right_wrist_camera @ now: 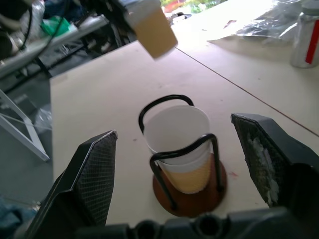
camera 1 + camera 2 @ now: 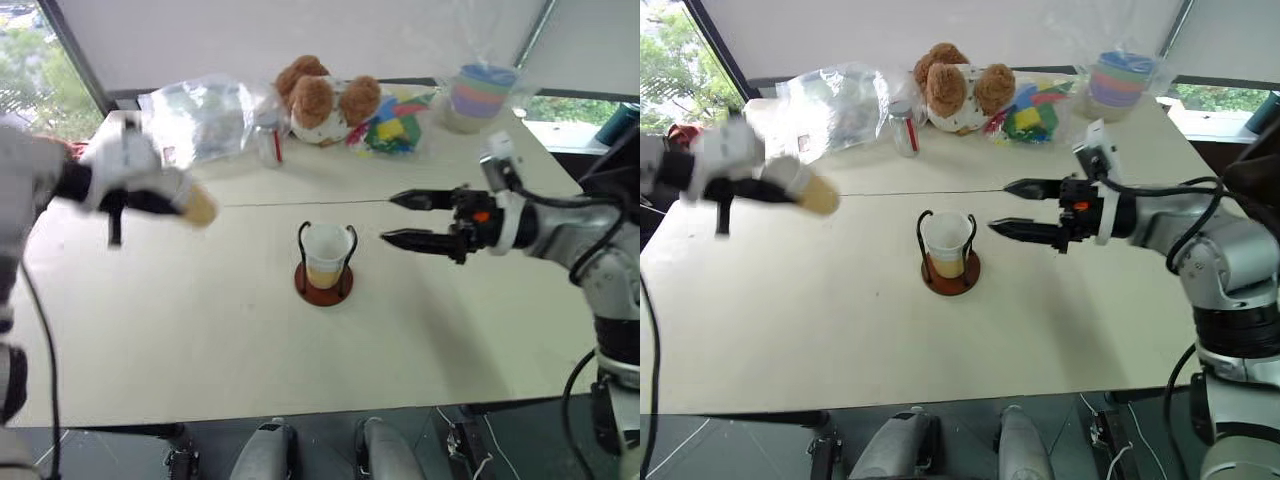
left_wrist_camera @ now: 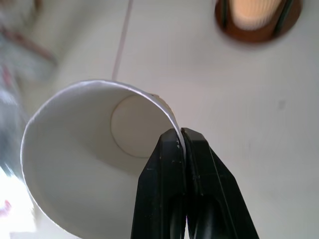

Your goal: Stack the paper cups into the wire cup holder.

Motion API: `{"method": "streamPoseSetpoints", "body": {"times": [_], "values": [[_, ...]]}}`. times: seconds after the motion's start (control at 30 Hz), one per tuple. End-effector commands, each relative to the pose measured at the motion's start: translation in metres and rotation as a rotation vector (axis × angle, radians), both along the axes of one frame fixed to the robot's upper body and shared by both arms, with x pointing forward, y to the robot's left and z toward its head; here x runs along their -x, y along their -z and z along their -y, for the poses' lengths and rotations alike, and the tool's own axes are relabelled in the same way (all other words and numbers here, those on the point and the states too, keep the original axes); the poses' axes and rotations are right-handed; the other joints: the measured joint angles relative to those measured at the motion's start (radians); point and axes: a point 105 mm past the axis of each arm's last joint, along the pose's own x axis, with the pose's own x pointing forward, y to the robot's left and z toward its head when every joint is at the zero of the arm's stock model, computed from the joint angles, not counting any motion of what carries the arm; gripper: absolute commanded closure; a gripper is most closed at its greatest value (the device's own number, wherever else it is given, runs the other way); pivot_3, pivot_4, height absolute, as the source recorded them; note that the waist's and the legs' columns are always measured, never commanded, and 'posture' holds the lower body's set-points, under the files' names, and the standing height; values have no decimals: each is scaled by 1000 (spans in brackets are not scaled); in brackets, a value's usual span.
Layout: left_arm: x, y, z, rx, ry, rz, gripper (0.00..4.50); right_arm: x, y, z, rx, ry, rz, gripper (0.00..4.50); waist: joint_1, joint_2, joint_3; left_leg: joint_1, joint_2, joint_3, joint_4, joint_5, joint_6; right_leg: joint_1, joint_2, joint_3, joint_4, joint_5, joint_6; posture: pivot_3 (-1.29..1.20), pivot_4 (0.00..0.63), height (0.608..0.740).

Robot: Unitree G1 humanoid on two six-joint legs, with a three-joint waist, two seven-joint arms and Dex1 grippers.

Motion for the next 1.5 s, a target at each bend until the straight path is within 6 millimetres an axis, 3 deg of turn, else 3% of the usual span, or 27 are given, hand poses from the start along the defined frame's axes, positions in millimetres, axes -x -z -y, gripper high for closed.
{"method": "streamPoseSetpoints", "body": {"times": [0.03, 0.23, 0.47, 0.77, 0.97, 1.27, 1.5], "values": [[11, -14, 36, 48, 172, -64, 4471, 0, -5, 11, 62, 31, 57, 498, -5, 3, -1, 3, -1, 2, -1, -1, 1, 2, -2, 0, 0, 0, 0, 0, 150, 740], [10, 2, 85, -6, 391, -151, 4471, 9, 4, 13, 86, 58, 47, 498, -22, 4, 0, 10, -1, 4, -1, -4, 6, 8, -3, 1, 0, -2, 4, 0, 150, 740], [-7, 19, 113, -74, 492, -160, 4471, 15, 8, 12, 62, 89, 44, 498, -23, 4, 0, 9, -1, 4, -1, -4, 6, 6, -3, 2, -1, -2, 4, 0, 150, 740], [-13, 25, 123, -188, 538, -143, 4471, 17, 9, 13, 31, 122, 48, 498, -21, 4, 0, 9, -1, 4, 0, -4, 6, 6, -3, 2, -1, -2, 4, 0, 150, 740], [-1, 25, 132, -255, 611, -151, 4471, 16, 10, 10, 15, 125, 52, 498, -22, 4, 0, 9, -1, 4, 0, -4, 7, 6, -3, 3, -1, -2, 4, 0, 150, 740], [-5, 22, 126, -309, 599, -132, 4471, 12, 10, 10, -9, 134, 63, 498, -22, 4, 0, 9, -1, 4, 0, -4, 7, 6, -3, 2, -1, -2, 4, 0, 150, 740], [-3, 34, 126, -359, 631, -147, 4471, 10, 7, 8, -30, 136, 70, 498, -22, 3, 0, 9, -1, 4, 0, -4, 7, 6, -3, 2, -1, -3, 4, 0, 150, 740]]}}
